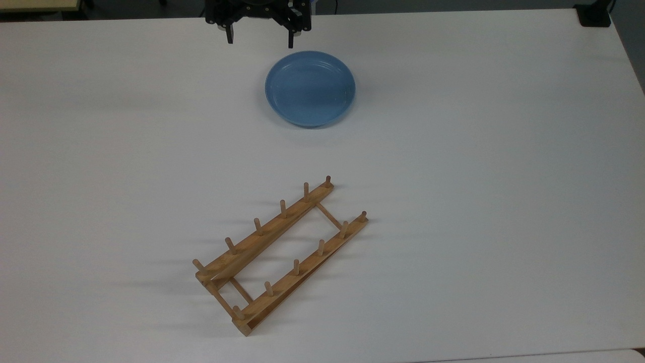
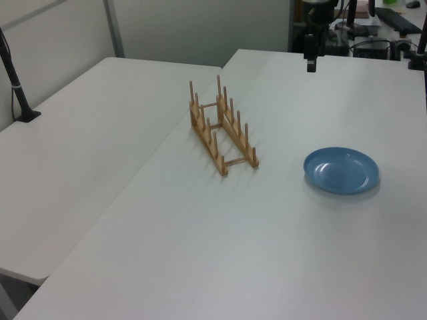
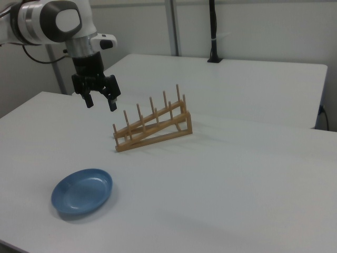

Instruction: Place plate in plate rack

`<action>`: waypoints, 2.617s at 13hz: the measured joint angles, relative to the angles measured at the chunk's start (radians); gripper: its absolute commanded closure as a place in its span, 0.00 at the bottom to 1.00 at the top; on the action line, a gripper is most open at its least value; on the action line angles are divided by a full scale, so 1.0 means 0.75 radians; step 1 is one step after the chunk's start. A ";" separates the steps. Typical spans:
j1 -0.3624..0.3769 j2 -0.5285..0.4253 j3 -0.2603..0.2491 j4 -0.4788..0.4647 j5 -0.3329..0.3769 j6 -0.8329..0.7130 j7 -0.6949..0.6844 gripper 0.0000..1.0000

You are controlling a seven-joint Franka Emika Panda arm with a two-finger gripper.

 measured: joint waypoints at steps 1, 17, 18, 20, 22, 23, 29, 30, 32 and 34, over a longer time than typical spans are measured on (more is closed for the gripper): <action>0.000 0.000 0.000 0.000 0.000 0.000 0.000 0.00; 0.004 0.015 0.006 -0.135 0.000 0.036 -0.362 0.00; 0.005 0.020 0.007 -0.176 -0.008 0.071 -0.427 0.00; 0.006 0.046 0.009 -0.301 -0.055 0.183 -0.567 0.15; 0.006 0.083 0.010 -0.382 -0.094 0.251 -0.650 0.27; 0.006 0.109 0.010 -0.413 -0.107 0.279 -0.677 0.34; 0.007 0.291 0.018 -0.444 -0.125 0.345 -0.708 0.81; 0.008 0.298 0.020 -0.444 -0.125 0.347 -0.708 0.90; 0.019 0.306 0.022 -0.444 -0.125 0.347 -0.708 1.00; 0.025 0.302 0.022 -0.438 -0.126 0.344 -0.708 1.00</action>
